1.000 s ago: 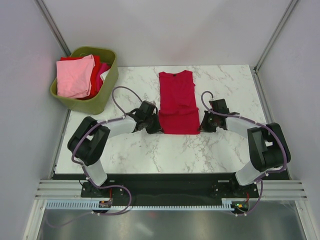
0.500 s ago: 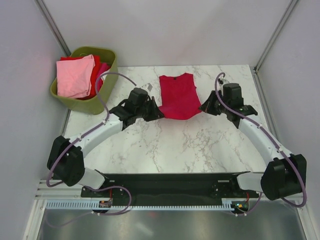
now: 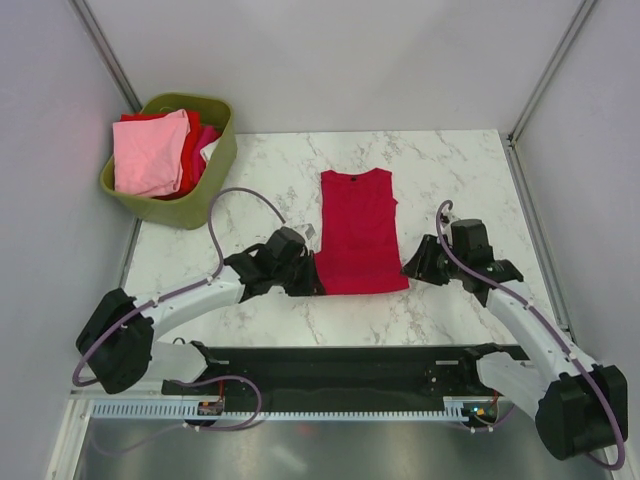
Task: Fold and stack the t-shirts
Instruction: Fold the tshirt
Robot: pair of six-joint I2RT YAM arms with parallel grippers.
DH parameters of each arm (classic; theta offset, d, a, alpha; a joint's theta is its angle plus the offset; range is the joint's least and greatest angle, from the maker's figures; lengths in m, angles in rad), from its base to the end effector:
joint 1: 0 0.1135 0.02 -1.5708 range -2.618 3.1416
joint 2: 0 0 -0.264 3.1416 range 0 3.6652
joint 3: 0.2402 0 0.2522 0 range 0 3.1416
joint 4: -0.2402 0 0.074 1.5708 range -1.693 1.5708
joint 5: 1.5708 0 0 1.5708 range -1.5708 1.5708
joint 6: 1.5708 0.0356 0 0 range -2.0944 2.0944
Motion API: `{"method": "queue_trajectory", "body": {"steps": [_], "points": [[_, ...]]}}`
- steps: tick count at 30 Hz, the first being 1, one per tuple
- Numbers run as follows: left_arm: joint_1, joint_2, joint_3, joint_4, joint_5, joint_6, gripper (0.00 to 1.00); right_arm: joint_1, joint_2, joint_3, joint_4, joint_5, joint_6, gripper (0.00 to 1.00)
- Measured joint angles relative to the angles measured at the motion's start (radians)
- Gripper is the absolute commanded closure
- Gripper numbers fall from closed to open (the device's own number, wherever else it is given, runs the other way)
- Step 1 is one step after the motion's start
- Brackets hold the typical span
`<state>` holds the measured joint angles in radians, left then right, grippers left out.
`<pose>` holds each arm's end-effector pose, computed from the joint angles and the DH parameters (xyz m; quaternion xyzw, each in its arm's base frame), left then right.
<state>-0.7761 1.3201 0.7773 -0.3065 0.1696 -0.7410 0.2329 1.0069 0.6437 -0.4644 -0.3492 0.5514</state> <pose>0.1866 -0.1915 0.2122 0.0463 0.9316 -0.2995 0.2008 0.1936 0.0584 0.2266 0.0832 0.9160 0.2862 0.2686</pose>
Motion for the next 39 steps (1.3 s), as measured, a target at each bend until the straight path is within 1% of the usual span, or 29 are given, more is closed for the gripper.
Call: {"method": "queue_trajectory", "body": {"steps": [1, 2, 5, 8, 12, 15, 20, 25, 28, 31, 39], "points": [[-0.011, -0.013, -0.015, 0.002, -0.001, -0.003, 0.79, 0.0, -0.021, -0.01, -0.002, -0.002, 0.0, 0.52], [-0.019, -0.023, -0.028, 0.002, -0.002, -0.005, 0.65, 0.0, -0.037, -0.021, -0.008, -0.001, -0.001, 0.52], [-0.037, -0.055, -0.086, -0.006, -0.006, -0.018, 0.48, 0.0, -0.047, -0.033, -0.026, 0.013, -0.003, 0.51], [-0.04, -0.105, -0.116, -0.042, -0.015, -0.024, 0.39, 0.0, -0.018, -0.029, -0.028, 0.035, -0.01, 0.53], [-0.035, -0.16, -0.107, -0.076, -0.058, -0.023, 0.37, 0.0, 0.075, -0.003, -0.013, 0.069, -0.024, 0.54], [0.006, -0.138, -0.068, -0.099, -0.077, -0.014, 0.39, 0.0, 0.149, 0.025, 0.019, 0.099, -0.029, 0.54], [0.098, -0.015, 0.024, -0.095, -0.122, 0.008, 0.42, 0.0, 0.266, 0.072, 0.096, 0.139, -0.03, 0.55], [0.148, 0.127, 0.077, -0.045, -0.137, 0.021, 0.44, 0.001, 0.392, 0.129, 0.158, 0.161, -0.029, 0.54], [0.165, 0.206, 0.1, -0.017, -0.137, 0.023, 0.41, 0.002, 0.443, 0.155, 0.177, 0.172, -0.029, 0.54], [0.168, 0.264, 0.12, 0.008, -0.137, 0.025, 0.4, 0.006, 0.487, 0.182, 0.195, 0.183, -0.032, 0.55], [0.183, 0.38, 0.203, 0.053, -0.134, 0.025, 0.47, 0.026, 0.604, 0.235, 0.234, 0.196, -0.04, 0.57]]}}
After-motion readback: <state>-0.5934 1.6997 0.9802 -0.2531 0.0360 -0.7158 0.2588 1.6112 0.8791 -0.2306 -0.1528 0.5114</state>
